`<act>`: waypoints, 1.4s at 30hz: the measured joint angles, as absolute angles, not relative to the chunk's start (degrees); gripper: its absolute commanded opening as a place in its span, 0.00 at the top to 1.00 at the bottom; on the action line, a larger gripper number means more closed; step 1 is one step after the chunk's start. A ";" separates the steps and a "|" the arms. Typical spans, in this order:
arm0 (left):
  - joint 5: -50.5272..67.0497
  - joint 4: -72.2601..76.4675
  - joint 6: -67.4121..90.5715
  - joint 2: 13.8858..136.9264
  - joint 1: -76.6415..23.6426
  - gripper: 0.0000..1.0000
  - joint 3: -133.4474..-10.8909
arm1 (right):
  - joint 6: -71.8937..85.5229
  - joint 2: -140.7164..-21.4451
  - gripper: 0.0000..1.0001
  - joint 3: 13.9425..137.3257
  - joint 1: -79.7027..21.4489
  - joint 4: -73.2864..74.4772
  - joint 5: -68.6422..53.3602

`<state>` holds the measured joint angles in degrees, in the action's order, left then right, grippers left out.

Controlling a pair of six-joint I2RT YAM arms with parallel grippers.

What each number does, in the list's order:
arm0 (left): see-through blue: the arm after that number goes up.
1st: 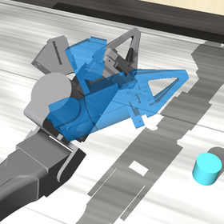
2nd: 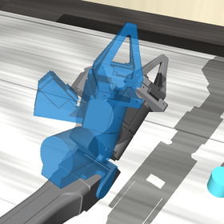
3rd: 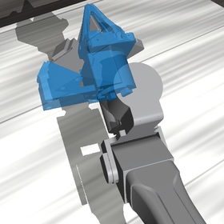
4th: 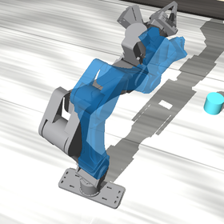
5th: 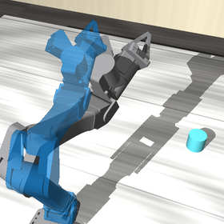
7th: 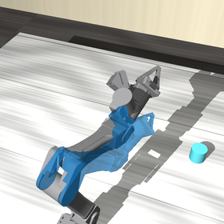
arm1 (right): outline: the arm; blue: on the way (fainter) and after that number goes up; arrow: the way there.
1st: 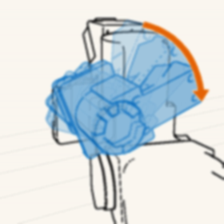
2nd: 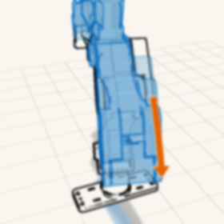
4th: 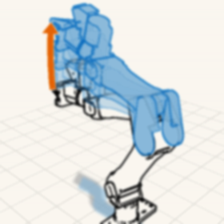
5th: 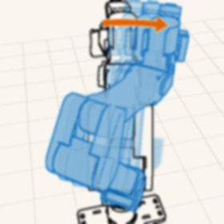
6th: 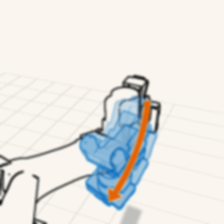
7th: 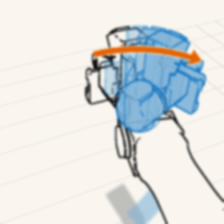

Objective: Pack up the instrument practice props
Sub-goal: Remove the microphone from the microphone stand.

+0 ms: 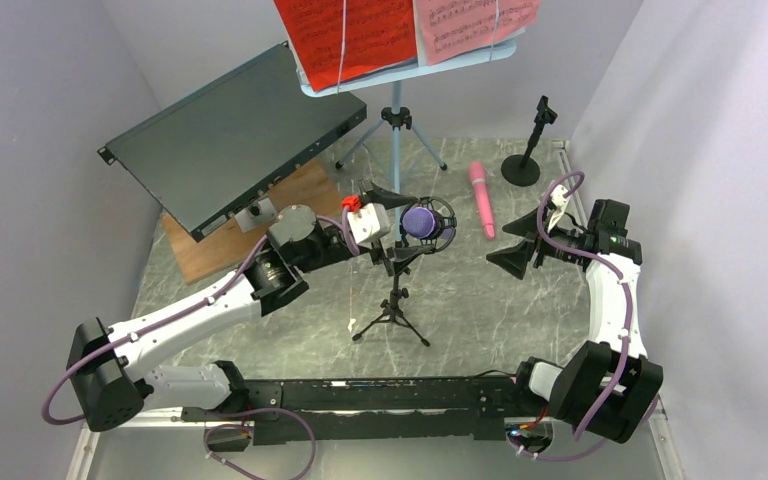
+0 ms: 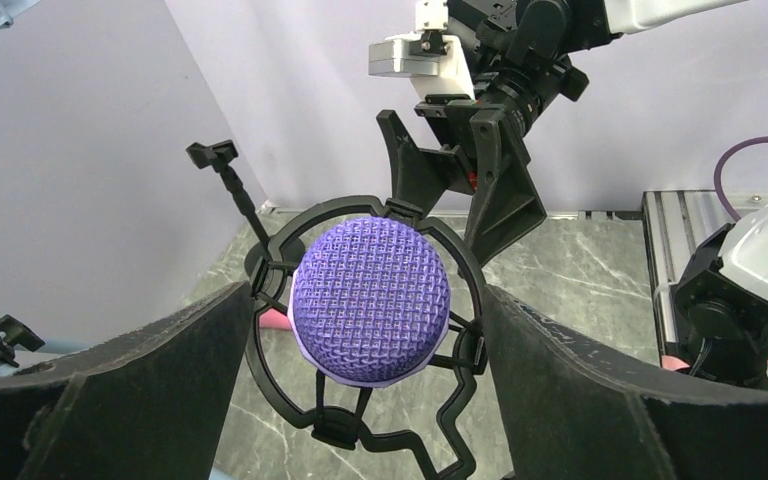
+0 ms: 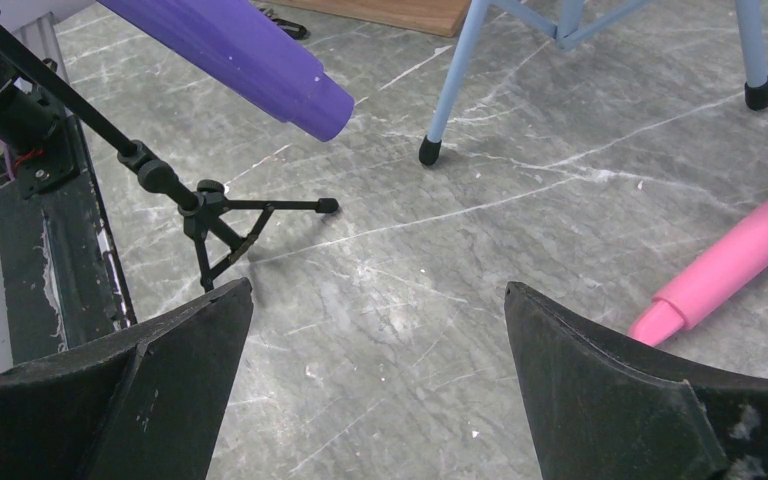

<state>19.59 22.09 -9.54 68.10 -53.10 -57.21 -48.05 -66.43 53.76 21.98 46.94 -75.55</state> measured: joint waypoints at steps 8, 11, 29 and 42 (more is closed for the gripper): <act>19.55 21.56 -9.65 68.53 -53.10 0.39 -58.37 | -48.05 -66.43 0.00 53.76 21.98 46.94 -75.55; 19.55 21.28 -9.93 68.58 -53.10 0.60 -58.89 | -48.03 -66.43 0.00 53.76 21.98 46.94 -75.55; 20.45 14.79 -10.92 64.51 -53.12 0.94 -61.71 | -48.05 -66.43 0.00 53.76 21.98 46.94 -75.55; 23.99 6.85 -12.93 58.78 -53.08 0.94 -66.26 | -48.03 -66.46 0.00 53.76 21.98 46.92 -75.55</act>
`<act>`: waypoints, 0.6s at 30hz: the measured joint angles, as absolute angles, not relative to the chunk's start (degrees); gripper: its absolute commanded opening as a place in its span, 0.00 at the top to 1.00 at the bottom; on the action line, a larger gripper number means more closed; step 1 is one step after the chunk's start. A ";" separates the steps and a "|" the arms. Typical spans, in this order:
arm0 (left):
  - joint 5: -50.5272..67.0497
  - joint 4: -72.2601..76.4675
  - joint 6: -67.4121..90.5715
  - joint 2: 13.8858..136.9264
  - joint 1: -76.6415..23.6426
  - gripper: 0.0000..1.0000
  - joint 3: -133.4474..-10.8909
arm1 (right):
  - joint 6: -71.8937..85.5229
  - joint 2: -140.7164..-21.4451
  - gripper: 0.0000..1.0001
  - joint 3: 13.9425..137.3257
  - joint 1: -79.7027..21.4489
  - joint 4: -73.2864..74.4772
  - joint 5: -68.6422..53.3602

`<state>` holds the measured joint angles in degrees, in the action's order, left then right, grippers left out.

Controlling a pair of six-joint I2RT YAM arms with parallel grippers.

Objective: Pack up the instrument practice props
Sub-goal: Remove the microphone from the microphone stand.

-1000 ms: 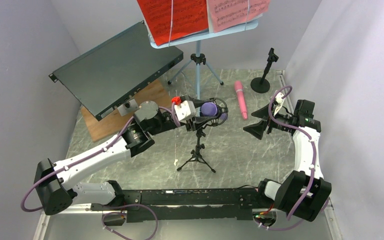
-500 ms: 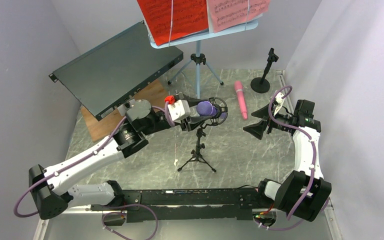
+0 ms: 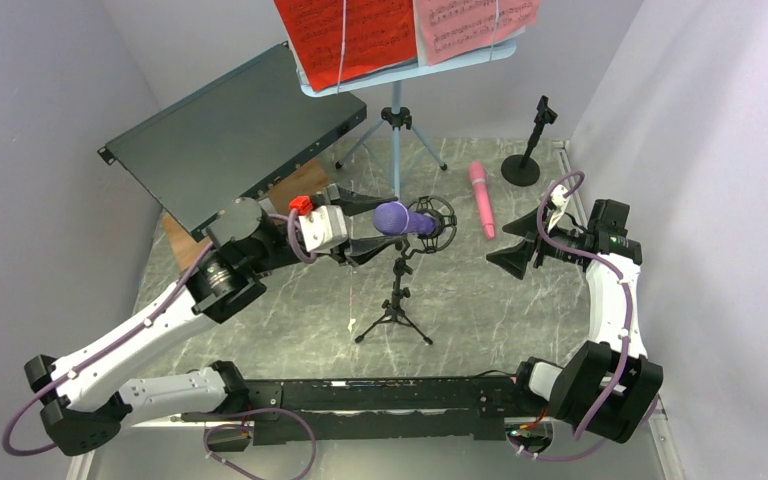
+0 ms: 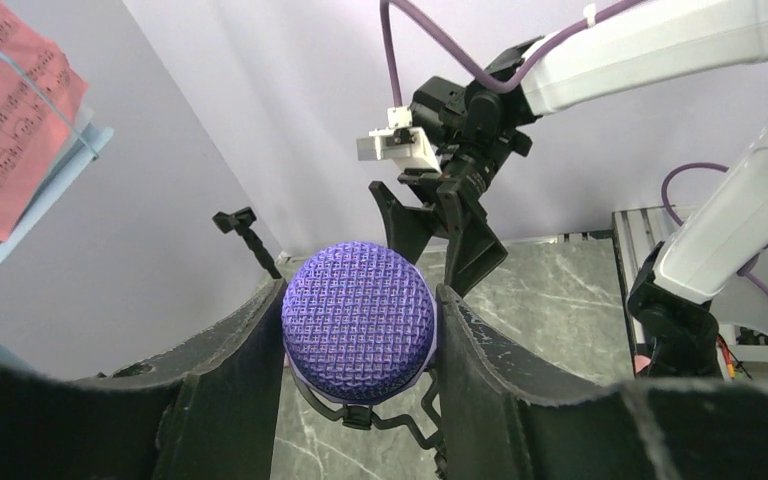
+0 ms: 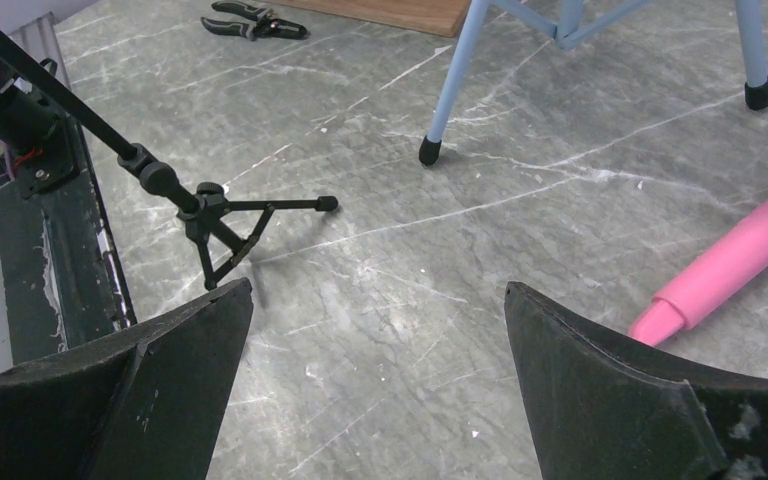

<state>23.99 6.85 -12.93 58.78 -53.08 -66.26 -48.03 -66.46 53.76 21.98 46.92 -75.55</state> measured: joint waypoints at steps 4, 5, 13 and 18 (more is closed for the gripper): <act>24.21 4.16 -12.99 56.62 -53.08 0.95 -67.81 | -48.03 -66.46 0.00 53.76 21.98 46.92 -75.55; 24.18 3.60 -12.93 55.92 -53.08 0.96 -68.14 | -48.01 -66.46 0.00 53.76 21.98 46.92 -75.55; 24.16 0.84 -12.60 51.59 -53.08 1.00 -70.00 | -48.01 -66.70 0.00 53.74 21.98 46.92 -75.55; 24.12 0.03 -11.33 50.33 -53.08 1.00 -71.18 | -48.01 -66.76 0.00 53.76 21.98 46.92 -75.55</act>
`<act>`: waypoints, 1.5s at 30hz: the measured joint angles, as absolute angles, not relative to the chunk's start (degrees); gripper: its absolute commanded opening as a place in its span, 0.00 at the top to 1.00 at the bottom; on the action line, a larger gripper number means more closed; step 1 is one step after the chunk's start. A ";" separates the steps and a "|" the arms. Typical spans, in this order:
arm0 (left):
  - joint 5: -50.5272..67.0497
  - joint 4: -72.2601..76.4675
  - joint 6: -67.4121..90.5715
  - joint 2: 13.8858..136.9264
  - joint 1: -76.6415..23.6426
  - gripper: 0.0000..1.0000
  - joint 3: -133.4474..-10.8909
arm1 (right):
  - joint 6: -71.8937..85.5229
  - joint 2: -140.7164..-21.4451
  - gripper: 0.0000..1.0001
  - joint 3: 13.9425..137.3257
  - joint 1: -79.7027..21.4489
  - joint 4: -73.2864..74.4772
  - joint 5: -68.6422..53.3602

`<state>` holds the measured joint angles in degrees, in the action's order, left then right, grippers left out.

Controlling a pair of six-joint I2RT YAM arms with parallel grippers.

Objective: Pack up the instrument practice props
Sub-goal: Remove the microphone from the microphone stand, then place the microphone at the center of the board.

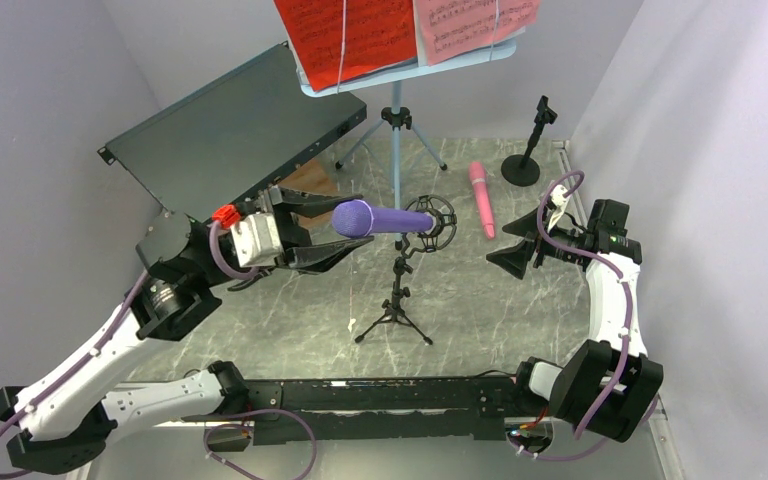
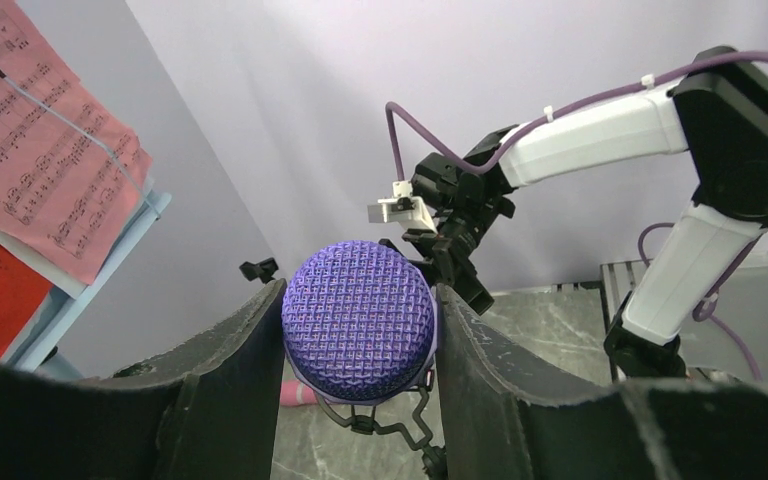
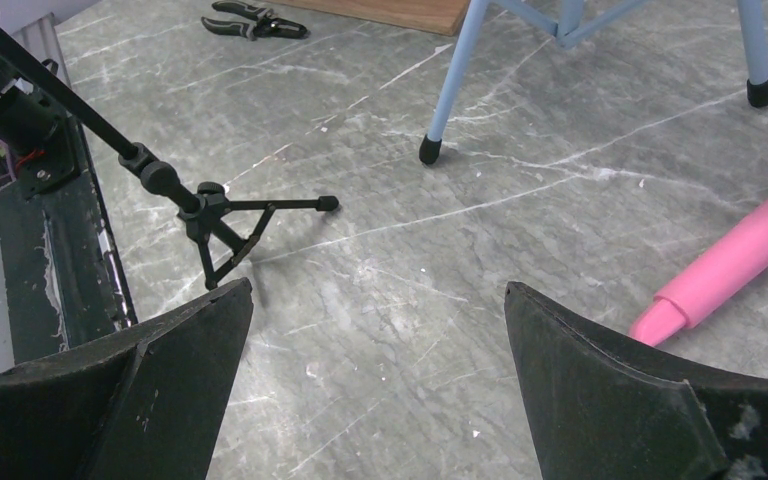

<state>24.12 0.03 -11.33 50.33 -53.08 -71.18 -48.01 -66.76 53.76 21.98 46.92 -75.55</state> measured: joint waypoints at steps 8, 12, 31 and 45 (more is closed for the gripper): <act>22.72 -0.30 -4.95 49.21 -53.08 1.00 -74.15 | -48.12 -66.76 0.00 53.76 21.98 46.94 -75.48; 20.82 -0.45 -1.98 49.19 -53.08 1.00 -76.64 | -48.77 -66.76 0.00 53.76 21.98 47.31 -75.26; 3.05 1.87 9.82 74.96 -51.44 1.00 -97.17 | -57.06 -74.74 0.00 98.72 21.23 72.79 -66.98; 7.25 6.66 22.41 87.79 -45.19 1.00 -99.74 | -46.72 -74.78 0.01 106.43 5.41 67.79 -65.04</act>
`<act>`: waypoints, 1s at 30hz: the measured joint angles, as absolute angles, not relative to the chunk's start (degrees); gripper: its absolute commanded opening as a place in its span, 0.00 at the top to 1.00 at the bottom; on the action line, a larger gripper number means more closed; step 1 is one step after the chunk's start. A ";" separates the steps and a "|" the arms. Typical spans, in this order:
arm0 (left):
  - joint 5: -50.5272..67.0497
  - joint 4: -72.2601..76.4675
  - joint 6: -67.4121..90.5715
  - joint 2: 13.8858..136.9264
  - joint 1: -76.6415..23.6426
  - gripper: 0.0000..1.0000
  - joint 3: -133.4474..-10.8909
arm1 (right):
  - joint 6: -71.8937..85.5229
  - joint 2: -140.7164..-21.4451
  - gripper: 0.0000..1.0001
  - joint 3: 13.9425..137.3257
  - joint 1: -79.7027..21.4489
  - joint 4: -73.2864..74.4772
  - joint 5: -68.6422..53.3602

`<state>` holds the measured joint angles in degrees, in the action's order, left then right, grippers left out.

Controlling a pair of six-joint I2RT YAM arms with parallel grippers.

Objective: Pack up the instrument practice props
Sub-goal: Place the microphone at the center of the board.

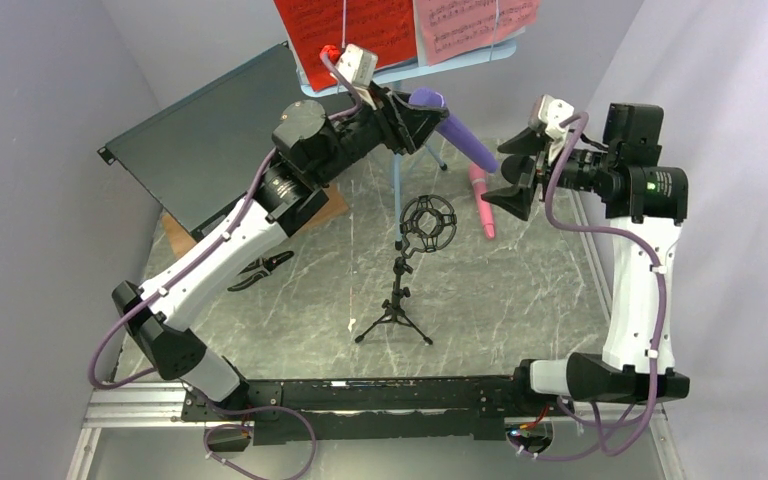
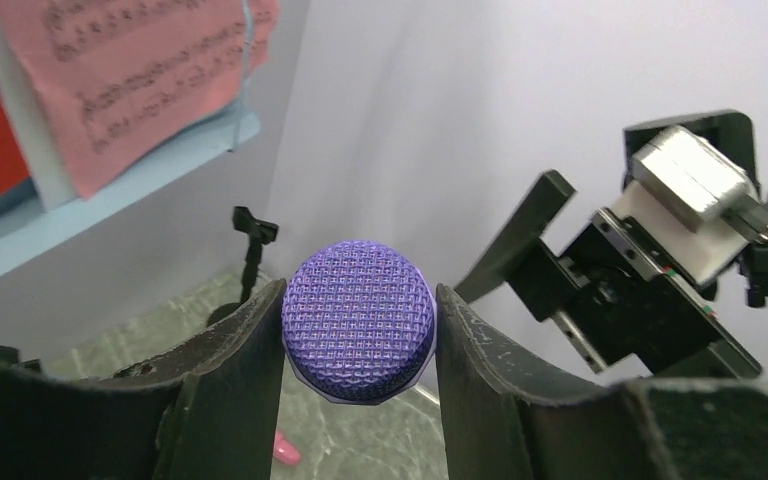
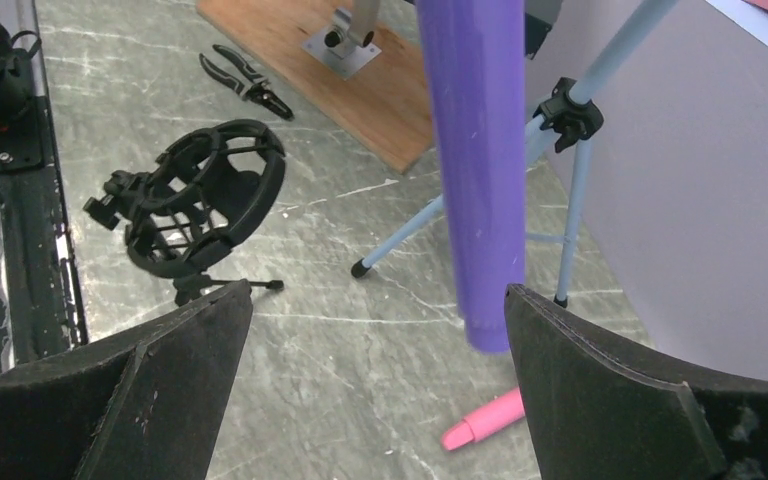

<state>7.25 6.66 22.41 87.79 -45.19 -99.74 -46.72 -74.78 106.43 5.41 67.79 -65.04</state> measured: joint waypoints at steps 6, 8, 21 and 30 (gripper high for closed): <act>11.29 8.84 26.37 90.24 -45.19 1.00 -100.12 | -43.05 -77.01 0.01 106.17 3.07 63.00 -62.00; 12.03 9.23 27.33 90.85 -45.19 1.00 -100.12 | -42.26 -77.21 0.03 105.19 2.39 61.60 -61.14; 14.41 11.60 31.42 93.38 -45.19 1.00 -99.09 | -41.58 -76.90 0.51 96.66 0.56 57.47 -57.21; 15.05 14.17 33.50 93.36 -45.01 0.62 -95.85 | -43.16 -75.99 1.00 93.65 0.67 56.60 -57.49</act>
<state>15.05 14.17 33.50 93.36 -45.01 -95.85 -43.16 -75.99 93.65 0.67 56.60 -57.49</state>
